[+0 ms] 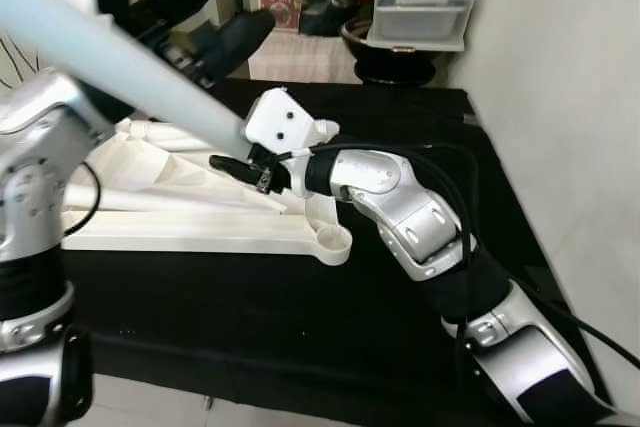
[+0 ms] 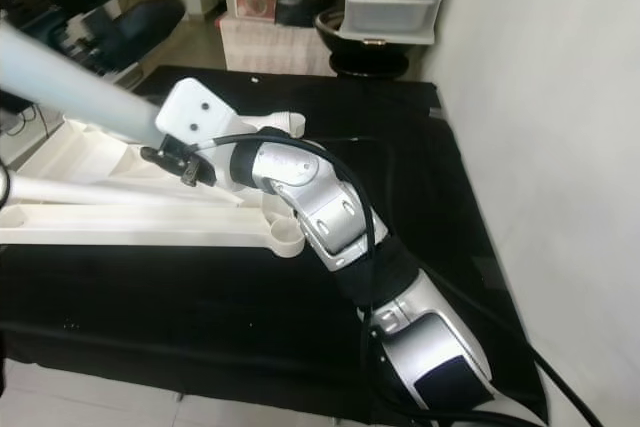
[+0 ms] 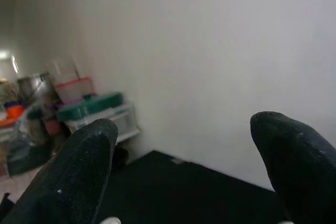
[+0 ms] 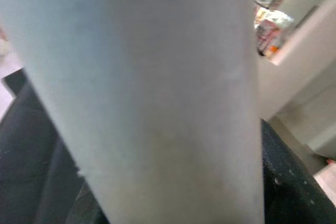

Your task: Building children table

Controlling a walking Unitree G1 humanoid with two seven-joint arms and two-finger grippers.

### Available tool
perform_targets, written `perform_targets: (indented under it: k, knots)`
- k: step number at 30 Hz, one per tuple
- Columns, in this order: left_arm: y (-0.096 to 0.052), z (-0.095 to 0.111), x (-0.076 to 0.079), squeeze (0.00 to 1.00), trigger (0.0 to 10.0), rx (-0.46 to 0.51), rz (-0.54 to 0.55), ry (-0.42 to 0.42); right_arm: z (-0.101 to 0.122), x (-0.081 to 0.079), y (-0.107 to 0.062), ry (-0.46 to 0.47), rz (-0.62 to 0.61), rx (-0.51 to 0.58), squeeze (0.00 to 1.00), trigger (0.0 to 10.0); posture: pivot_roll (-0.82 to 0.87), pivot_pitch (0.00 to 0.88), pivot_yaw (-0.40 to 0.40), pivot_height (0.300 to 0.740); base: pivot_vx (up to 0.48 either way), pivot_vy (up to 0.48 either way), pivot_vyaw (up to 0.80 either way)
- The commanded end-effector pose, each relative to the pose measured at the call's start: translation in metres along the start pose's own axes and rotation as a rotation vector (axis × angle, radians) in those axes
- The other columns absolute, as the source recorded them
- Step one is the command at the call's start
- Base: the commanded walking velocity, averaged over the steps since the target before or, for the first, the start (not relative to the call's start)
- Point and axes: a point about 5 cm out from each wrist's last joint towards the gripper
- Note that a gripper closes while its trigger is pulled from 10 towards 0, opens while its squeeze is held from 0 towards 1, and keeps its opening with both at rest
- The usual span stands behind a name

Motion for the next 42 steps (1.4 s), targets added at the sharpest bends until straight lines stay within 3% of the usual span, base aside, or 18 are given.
perform_targets:
  k: [1, 5, 6, 8, 10, 11, 13, 14, 18, 20, 22, 26, 27, 29, 30, 32, 36, 42]
  knots:
    - [-0.028, 0.007, 0.015, 0.00, 10.0, -0.068, -0.155, 0.051, -0.056, 0.065, -0.070, 0.307, -0.396, -0.169, 0.00, 10.0, 0.02, 0.000, 0.000, 0.740, 0.000, 0.000, 0.00]
    - [-0.026, 0.001, 0.012, 0.00, 10.0, -0.084, -0.116, 0.103, -0.053, 0.062, -0.066, 0.334, -0.369, -0.134, 0.00, 10.0, 0.02, 0.000, -0.001, 0.740, 0.000, 0.000, 0.00]
    - [-0.022, 0.004, 0.003, 0.00, 10.0, -0.043, -0.034, 0.142, -0.050, 0.060, -0.064, 0.335, -0.353, -0.096, 0.00, 10.0, 0.02, 0.000, 0.000, 0.740, 0.000, 0.000, 0.00]
    - [-0.019, 0.006, -0.003, 0.00, 10.0, -0.012, 0.021, 0.166, -0.047, 0.059, -0.063, 0.334, -0.343, -0.070, 0.00, 10.0, 0.02, 0.000, 0.000, 0.740, 0.000, 0.000, 0.00]
    - [-0.017, 0.020, -0.019, 0.00, 10.0, 0.117, 0.186, 0.197, -0.038, 0.056, -0.065, 0.347, -0.307, 0.066, 0.00, 10.0, 0.01, 0.000, -0.001, 0.740, 0.000, 0.000, 0.00]
    - [-0.017, 0.020, -0.019, 0.00, 10.0, 0.117, 0.186, 0.197, -0.038, 0.056, -0.065, 0.347, -0.307, 0.066, 0.00, 10.0, 0.01, 0.000, -0.001, 0.740, 0.000, 0.000, 0.00]
    - [-0.018, 0.034, -0.032, 0.00, 10.0, 0.251, 0.315, 0.184, -0.029, 0.050, -0.074, 0.380, -0.254, 0.238, 0.00, 10.0, 0.01, 0.000, -0.001, 0.740, 0.000, 0.000, 0.00]
    - [-0.018, 0.034, -0.032, 0.00, 10.0, 0.251, 0.315, 0.184, -0.029, 0.050, -0.074, 0.380, -0.254, 0.238, 0.00, 10.0, 0.01, 0.000, -0.001, 0.740, 0.000, 0.000, 0.00]
    - [-0.025, 0.048, -0.046, 0.00, 10.0, 0.419, 0.453, 0.102, -0.028, 0.038, -0.086, 0.368, -0.194, 0.340, 0.00, 10.0, 0.01, 0.000, 0.002, 0.740, 0.000, 0.000, 0.00]
    - [-0.025, 0.048, -0.048, 0.00, 10.0, 0.438, 0.467, 0.094, -0.027, 0.037, -0.087, 0.370, -0.188, 0.353, 0.00, 10.0, 0.01, 0.000, 0.002, 0.740, 0.000, 0.000, 0.00]
    - [-0.024, 0.044, -0.045, 0.00, 10.0, 0.430, 0.409, 0.018, -0.029, 0.036, -0.087, 0.383, -0.189, 0.345, 0.00, 10.0, 0.01, 0.000, 0.003, 0.740, 0.000, 0.000, 0.00]
    - [-0.021, 0.038, -0.038, 0.00, 10.0, 0.391, 0.333, 0.001, -0.032, 0.036, -0.085, 0.370, -0.200, 0.311, 0.00, 10.0, 0.01, 0.000, 0.004, 0.740, 0.000, 0.000, 0.00]
    - [-0.018, 0.031, -0.031, 0.00, 10.0, 0.347, 0.269, -0.031, -0.034, 0.035, -0.083, 0.355, -0.198, 0.275, 0.00, 10.0, 0.01, 0.000, 0.004, 0.740, 0.000, 0.000, 0.00]
    - [-0.012, 0.004, -0.005, 0.00, 10.0, 0.173, 0.046, -0.103, -0.049, 0.031, -0.074, 0.287, -0.199, 0.091, 0.00, 10.0, 0.01, 0.000, 0.004, 0.740, 0.000, 0.000, 0.00]
    - [-0.012, 0.004, -0.005, 0.00, 10.0, 0.173, 0.046, -0.103, -0.049, 0.031, -0.074, 0.287, -0.199, 0.091, 0.00, 10.0, 0.01, 0.000, 0.004, 0.740, 0.000, 0.000, 0.00]
    - [-0.011, -0.015, 0.014, 0.00, 10.0, 0.047, -0.089, -0.157, -0.057, 0.030, -0.070, 0.257, -0.207, -0.001, 0.00, 10.0, 0.01, 0.000, 0.005, 0.740, 0.000, 0.000, 0.00]
    - [-0.010, -0.027, 0.017, 0.00, 10.0, -0.025, -0.105, -0.183, -0.049, 0.025, -0.066, 0.231, -0.182, 0.008, 0.00, 10.0, 0.01, 0.000, 0.006, 0.740, 0.000, 0.000, 0.00]
    - [-0.007, -0.024, 0.010, 0.00, 10.0, 0.005, -0.056, -0.153, -0.032, 0.012, -0.061, 0.168, -0.086, 0.072, 0.00, 10.0, 0.00, 0.000, 0.013, 0.740, 0.000, 0.000, 0.00]
Point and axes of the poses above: a point about 5 cm out from each wrist's last joint towards the gripper, its own y axis pointing out of the wrist towards the gripper, its own z axis along the axis of the wrist's last joint, x = y × z, and after that the axes turned 13 degrees about -y, right-handed
